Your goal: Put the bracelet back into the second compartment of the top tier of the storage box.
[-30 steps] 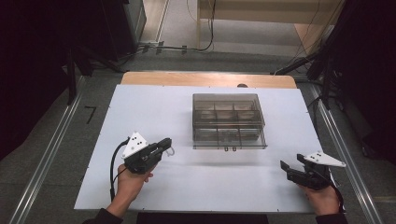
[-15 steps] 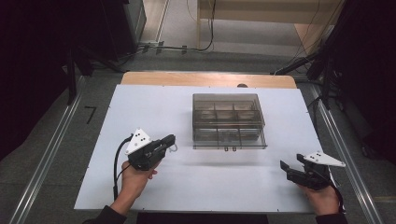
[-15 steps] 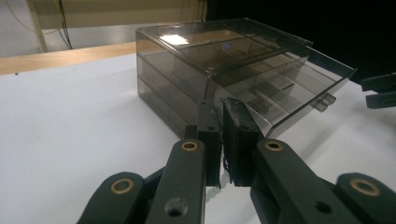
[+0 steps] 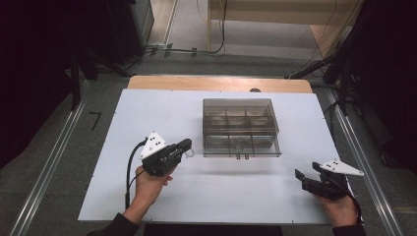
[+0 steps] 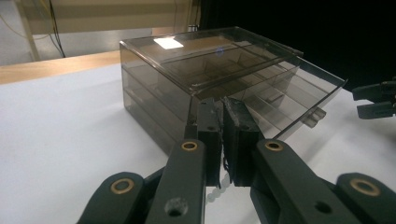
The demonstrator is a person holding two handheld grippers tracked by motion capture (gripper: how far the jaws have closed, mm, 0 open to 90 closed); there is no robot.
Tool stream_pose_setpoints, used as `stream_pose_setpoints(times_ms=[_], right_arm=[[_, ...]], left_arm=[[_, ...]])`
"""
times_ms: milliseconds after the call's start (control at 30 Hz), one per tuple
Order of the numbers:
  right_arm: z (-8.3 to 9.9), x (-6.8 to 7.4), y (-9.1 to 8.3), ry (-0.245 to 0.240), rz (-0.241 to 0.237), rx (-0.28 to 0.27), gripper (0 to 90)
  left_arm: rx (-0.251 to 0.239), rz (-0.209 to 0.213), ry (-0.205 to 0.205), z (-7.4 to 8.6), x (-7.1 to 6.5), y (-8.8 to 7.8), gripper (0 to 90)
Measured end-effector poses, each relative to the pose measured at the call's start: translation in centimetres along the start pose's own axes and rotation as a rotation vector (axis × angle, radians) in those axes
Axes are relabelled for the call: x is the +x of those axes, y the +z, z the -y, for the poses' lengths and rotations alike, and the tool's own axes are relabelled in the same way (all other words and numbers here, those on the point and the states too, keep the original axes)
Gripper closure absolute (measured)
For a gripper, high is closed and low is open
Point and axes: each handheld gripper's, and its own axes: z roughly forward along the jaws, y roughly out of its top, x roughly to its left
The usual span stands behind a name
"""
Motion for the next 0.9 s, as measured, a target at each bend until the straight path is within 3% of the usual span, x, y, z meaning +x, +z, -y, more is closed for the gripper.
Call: stream_pose_setpoints(times_ms=[900], right_arm=[[0.0, 0.0, 0.1, 0.0, -0.003, 0.008, 26.5]], left_arm=[[-0.021, 0.018, 0.002, -1.2, -0.9, 1.7, 86.3]])
